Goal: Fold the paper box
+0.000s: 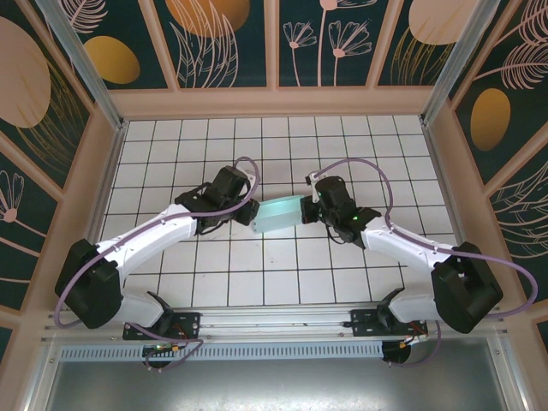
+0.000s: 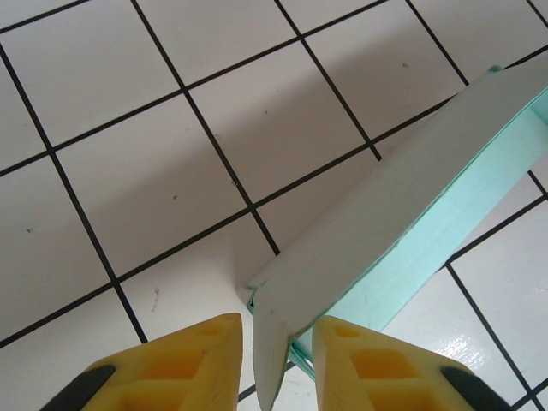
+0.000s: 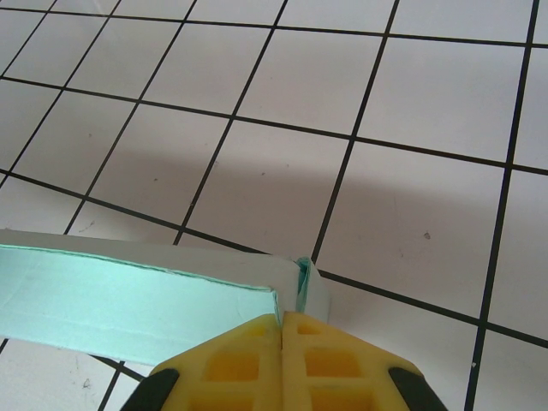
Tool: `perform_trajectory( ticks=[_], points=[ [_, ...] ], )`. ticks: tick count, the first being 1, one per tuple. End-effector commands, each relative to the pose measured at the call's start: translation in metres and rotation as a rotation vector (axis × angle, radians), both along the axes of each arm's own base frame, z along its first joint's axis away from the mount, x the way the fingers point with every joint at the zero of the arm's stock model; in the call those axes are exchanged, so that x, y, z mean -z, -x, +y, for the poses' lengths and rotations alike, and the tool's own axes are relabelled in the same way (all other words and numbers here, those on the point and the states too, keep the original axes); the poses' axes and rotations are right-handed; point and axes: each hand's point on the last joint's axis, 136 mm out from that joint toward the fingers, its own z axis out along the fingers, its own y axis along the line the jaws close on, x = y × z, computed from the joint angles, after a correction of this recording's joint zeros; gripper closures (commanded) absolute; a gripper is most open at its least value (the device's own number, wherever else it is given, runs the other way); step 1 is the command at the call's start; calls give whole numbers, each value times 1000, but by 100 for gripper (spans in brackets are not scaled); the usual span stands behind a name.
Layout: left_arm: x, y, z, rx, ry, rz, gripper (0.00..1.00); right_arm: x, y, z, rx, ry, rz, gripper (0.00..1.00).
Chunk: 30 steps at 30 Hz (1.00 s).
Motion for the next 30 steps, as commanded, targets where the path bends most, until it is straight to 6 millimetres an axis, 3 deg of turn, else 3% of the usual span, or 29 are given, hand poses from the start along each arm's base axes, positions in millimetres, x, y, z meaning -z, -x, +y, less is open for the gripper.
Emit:
perform_trajectory(
  ticks=[1, 7, 14, 30],
  points=[
    [0, 0, 2, -8, -14, 18, 75, 7, 2, 1, 4, 27, 34, 100],
    [7, -3, 6, -42, -36, 32, 82, 6, 1, 1, 3, 34, 32, 100],
    [3, -8, -2, -96, 22, 60, 98, 8, 1, 3, -3, 51, 35, 100],
    [-1, -24, -11, -271, 113, 136, 100, 14, 3, 6, -5, 97, 30, 100]
  ],
)
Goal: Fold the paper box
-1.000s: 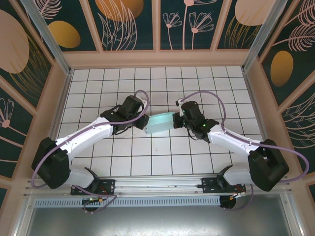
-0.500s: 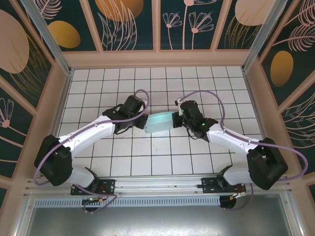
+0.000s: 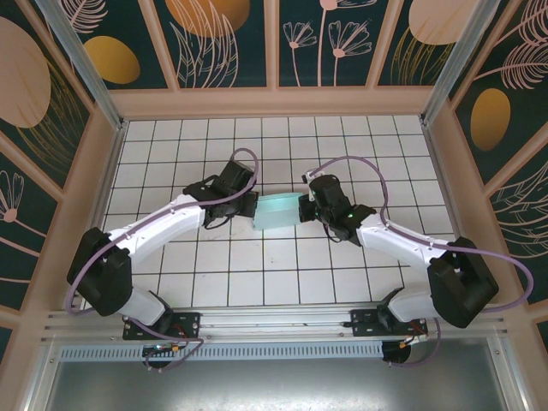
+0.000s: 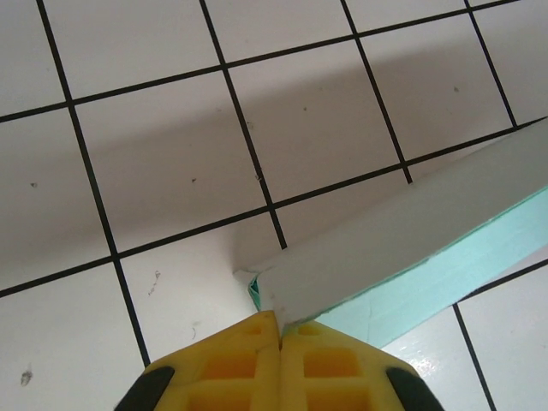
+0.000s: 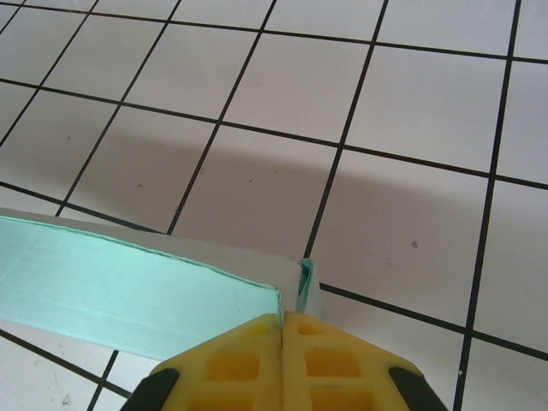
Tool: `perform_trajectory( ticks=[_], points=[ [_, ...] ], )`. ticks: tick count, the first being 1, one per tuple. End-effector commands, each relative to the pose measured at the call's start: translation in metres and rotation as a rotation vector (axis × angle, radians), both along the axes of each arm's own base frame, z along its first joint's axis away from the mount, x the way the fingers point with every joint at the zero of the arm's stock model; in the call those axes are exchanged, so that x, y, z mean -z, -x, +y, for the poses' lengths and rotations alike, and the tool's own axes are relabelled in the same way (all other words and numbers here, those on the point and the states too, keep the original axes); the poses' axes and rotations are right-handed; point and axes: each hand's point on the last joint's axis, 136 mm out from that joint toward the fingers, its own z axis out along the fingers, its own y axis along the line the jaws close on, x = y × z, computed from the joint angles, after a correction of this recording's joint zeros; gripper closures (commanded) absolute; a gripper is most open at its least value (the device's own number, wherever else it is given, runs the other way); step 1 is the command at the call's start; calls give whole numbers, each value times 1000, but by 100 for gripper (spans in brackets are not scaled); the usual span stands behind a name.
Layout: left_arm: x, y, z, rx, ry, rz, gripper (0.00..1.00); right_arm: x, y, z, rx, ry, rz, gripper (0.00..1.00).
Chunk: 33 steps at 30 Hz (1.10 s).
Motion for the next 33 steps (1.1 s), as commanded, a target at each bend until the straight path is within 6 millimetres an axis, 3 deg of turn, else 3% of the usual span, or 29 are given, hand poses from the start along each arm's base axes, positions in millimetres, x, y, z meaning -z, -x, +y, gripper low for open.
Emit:
perform_trajectory(
  ticks=[1, 11, 22, 33],
  points=[
    [-9, -7, -13, -61, 83, 19, 100, 13, 8, 4, -25, 43, 47, 100],
    [-22, -12, -28, -81, 194, 56, 100, 16, 10, 6, -32, 51, 48, 100],
    [-2, -10, -22, -96, 164, 98, 100, 18, 10, 6, -27, 51, 49, 100],
    [19, -2, -10, -65, 123, 68, 100, 39, 23, 1, -35, 34, 73, 100]
  ],
)
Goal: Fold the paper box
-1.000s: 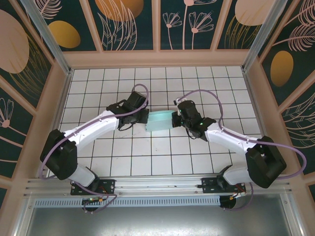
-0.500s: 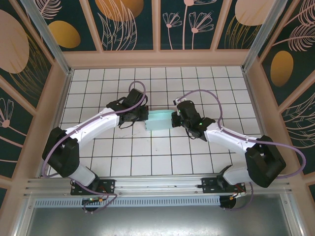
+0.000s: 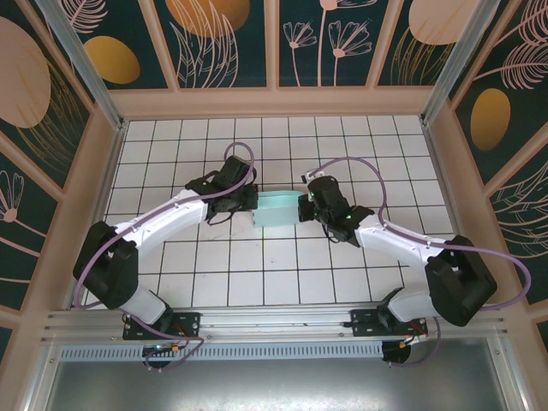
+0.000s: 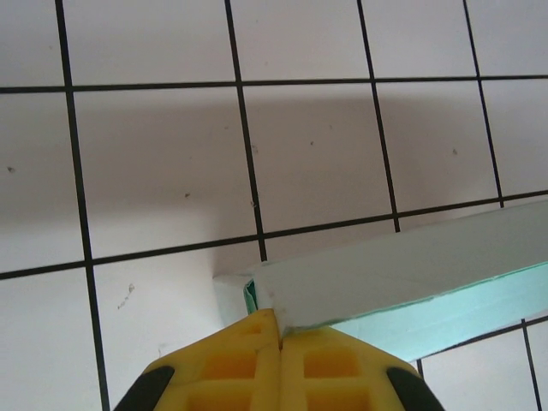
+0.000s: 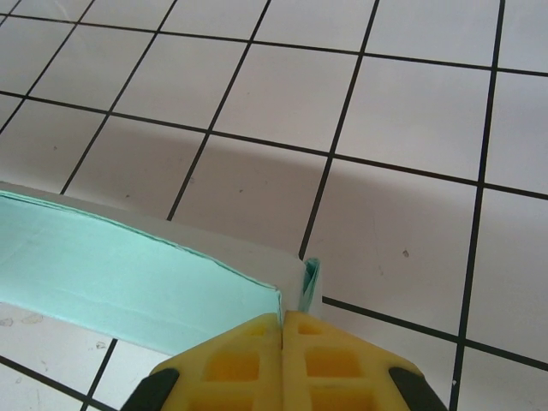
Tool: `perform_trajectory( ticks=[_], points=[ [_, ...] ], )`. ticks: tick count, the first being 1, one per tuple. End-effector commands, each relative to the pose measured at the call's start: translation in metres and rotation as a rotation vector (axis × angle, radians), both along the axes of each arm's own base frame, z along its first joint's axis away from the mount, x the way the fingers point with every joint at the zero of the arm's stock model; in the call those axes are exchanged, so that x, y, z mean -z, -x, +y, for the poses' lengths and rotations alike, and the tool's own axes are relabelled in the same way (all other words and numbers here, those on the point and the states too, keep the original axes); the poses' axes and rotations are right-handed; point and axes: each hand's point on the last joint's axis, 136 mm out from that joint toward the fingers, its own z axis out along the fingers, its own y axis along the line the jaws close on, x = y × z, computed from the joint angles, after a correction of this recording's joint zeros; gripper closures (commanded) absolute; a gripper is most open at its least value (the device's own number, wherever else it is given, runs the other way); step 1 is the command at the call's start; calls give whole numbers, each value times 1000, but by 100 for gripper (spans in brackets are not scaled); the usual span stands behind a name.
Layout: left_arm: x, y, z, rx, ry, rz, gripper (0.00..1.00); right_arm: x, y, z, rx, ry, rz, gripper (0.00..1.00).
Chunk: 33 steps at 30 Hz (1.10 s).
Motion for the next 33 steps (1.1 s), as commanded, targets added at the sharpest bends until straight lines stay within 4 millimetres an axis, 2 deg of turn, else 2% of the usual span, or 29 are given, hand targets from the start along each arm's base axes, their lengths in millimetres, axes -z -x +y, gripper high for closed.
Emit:
perform_trajectory(
  ticks=[1, 6, 9, 14, 19, 21, 22, 26, 29, 33],
  points=[
    [15, 13, -9, 61, 30, 28, 100, 36, 27, 0, -51, 29, 102, 100],
    [21, 17, -11, 63, 54, 4, 100, 41, 29, -2, -46, 27, 97, 100],
    [31, 22, -12, 69, 46, 4, 100, 36, 28, 2, -51, 9, 80, 100],
    [39, 28, -10, 71, 24, -11, 100, 15, 23, 3, -43, -27, 17, 100],
    [41, 31, -4, 55, 9, -25, 100, -14, 21, 9, -57, -90, -45, 94],
    [42, 34, -5, 62, 6, -31, 100, -21, 20, 9, -60, -100, -60, 89],
    [44, 34, -4, 63, 1, -33, 100, -25, 20, 9, -58, -104, -67, 84],
    [41, 34, -5, 66, -10, -63, 100, -38, 22, 7, -57, -136, -105, 54],
    [40, 32, -5, 66, -6, -82, 100, -51, 22, 3, -44, -165, -141, 43],
    [36, 32, -8, 72, 2, -107, 100, -70, 19, -5, 8, -219, -176, 36]
  ],
)
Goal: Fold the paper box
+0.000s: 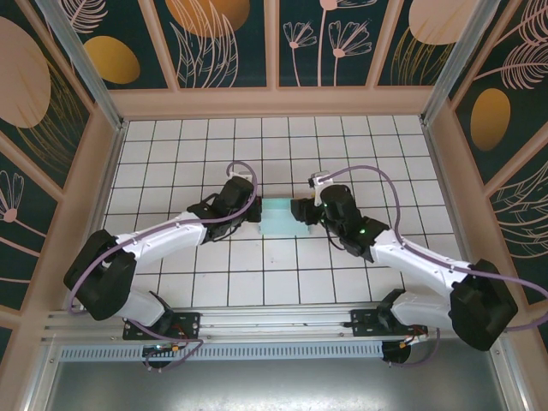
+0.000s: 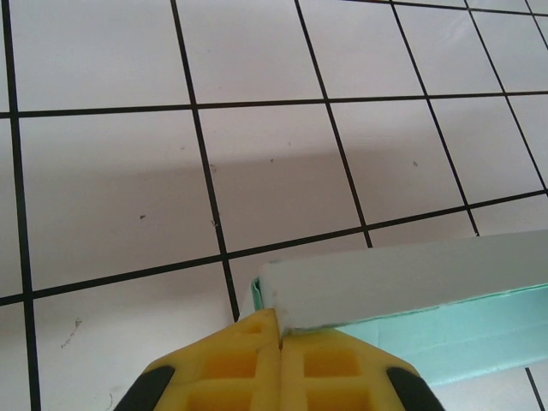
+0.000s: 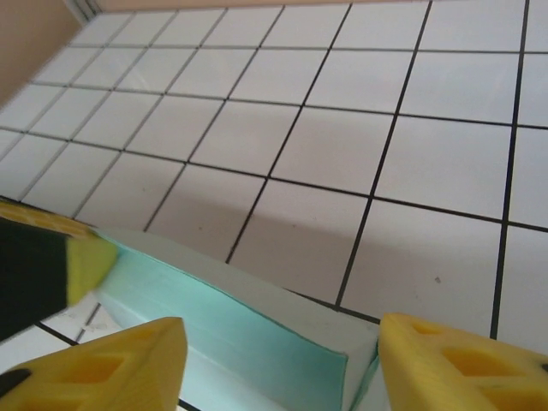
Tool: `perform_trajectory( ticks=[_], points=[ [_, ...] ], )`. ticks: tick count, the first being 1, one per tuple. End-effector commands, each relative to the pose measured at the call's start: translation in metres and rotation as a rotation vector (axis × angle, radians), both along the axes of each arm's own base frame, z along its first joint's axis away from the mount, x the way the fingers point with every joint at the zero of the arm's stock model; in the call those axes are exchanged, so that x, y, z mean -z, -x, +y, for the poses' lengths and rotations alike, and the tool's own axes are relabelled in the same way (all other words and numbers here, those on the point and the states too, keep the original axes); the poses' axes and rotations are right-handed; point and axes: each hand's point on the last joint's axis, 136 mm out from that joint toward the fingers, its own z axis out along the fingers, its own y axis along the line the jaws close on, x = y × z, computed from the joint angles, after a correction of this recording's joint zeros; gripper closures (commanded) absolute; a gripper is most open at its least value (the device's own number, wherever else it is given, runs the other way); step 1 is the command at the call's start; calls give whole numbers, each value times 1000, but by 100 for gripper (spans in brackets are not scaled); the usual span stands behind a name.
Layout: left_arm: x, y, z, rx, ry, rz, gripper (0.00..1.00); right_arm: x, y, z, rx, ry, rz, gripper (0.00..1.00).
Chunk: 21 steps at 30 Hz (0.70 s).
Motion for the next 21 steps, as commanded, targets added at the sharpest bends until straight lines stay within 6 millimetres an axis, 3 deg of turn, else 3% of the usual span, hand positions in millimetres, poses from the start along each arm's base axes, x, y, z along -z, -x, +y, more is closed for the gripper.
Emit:
perform_trajectory(
  ticks=[1, 9, 16, 21],
  points=[
    [24, 19, 8, 35, -68, 55, 99, -23, -6, -7, 64, -79, -43, 36],
    [13, 15, 16, -32, -63, -89, 100, -11, -23, -19, 275, -220, 136, 39],
    [2, 15, 28, -92, -4, -273, 100, 7, -14, -15, 307, -344, 244, 41],
    [1, 4, 33, -125, -48, -335, 100, 1, -10, -12, 281, -399, 242, 38]
  ],
)
